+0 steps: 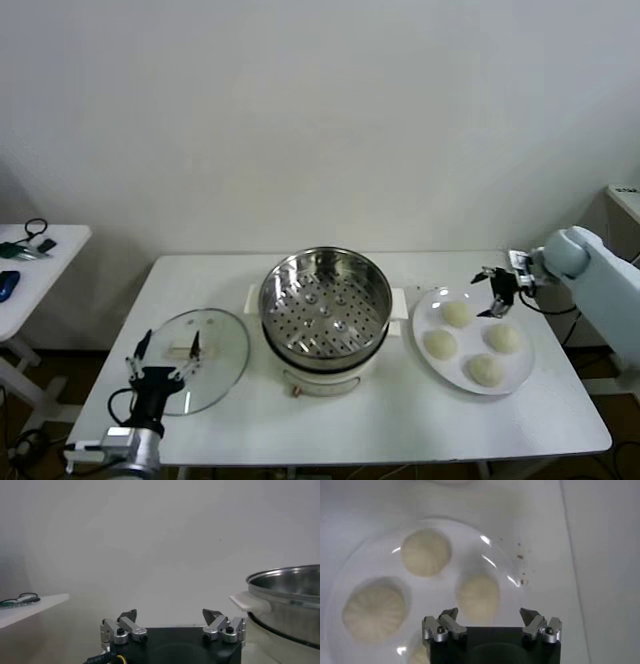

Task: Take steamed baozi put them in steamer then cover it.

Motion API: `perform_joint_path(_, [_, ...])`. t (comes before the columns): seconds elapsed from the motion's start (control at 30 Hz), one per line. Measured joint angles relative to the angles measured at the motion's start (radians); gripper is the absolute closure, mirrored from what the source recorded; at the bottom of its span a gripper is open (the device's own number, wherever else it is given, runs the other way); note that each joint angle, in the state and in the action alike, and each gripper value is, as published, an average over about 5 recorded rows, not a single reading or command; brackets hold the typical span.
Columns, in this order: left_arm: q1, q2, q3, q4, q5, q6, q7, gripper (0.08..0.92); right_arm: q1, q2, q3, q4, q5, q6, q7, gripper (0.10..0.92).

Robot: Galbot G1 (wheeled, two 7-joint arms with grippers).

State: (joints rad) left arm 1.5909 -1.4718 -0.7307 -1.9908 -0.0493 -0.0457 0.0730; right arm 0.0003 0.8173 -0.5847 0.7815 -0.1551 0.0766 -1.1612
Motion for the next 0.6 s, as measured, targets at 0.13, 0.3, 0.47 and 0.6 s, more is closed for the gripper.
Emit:
perform_joint_path(0.13, [0.000,0.004,-0.005,0.005,0.000,0.001,0.000,0.177,0.039,0.053,-0.055,-0.077,-0.017,0.010,-0.017,0.203])
perform_joint_path(0.3, [-0.004,0.006,-0.007,0.015,0.000,0.003,0.000,0.177,0.059,0.112,-0.088,-0.155,-0.037,0.018,-0.028,0.203])
perform_joint_path(0.47, [-0.010,0.007,-0.007,0.024,0.001,0.005,-0.001,0.177,0.063,0.163,-0.106,-0.212,-0.051,0.026,-0.034,0.203])
perform_joint_path(0.6, [-0.013,0.007,-0.006,0.030,0.002,0.007,-0.001,0.177,0.061,0.199,-0.109,-0.249,-0.065,0.035,-0.035,0.203])
